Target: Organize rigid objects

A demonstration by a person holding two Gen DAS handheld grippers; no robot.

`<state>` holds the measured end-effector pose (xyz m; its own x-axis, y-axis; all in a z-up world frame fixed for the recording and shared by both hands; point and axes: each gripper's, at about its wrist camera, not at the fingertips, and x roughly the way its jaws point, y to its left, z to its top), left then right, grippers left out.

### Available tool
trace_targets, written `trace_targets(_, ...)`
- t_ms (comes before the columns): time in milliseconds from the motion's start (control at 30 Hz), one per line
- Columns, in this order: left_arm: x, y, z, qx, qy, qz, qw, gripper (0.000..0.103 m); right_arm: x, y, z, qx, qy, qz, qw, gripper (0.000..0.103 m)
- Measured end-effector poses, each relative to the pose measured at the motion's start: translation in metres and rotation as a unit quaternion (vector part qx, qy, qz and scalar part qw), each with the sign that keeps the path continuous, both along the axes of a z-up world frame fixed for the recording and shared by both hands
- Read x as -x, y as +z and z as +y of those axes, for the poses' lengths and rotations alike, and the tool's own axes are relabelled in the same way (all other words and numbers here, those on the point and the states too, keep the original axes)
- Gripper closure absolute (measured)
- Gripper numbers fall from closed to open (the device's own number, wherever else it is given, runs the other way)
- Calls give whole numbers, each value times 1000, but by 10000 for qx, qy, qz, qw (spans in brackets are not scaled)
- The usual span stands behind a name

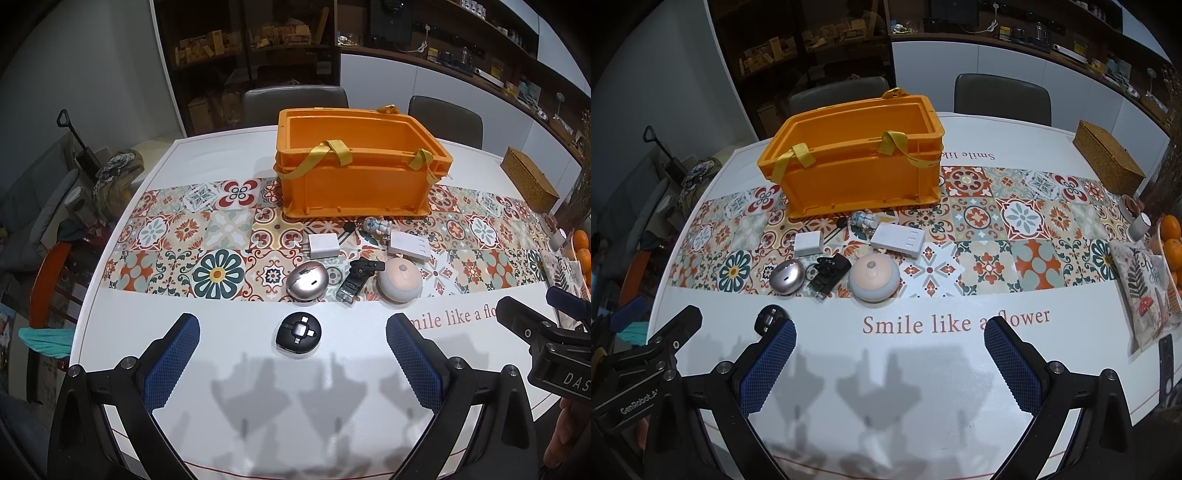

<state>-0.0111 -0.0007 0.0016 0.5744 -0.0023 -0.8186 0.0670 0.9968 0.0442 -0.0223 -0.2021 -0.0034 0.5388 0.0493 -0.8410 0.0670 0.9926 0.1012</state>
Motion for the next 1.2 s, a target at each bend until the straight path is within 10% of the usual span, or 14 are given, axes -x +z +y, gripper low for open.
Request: trace_targets(1200, 0, -2, -1, -4, 64, 60, 10000, 0, -2, -3, -3, -18, -6, 35, 10000, 0)
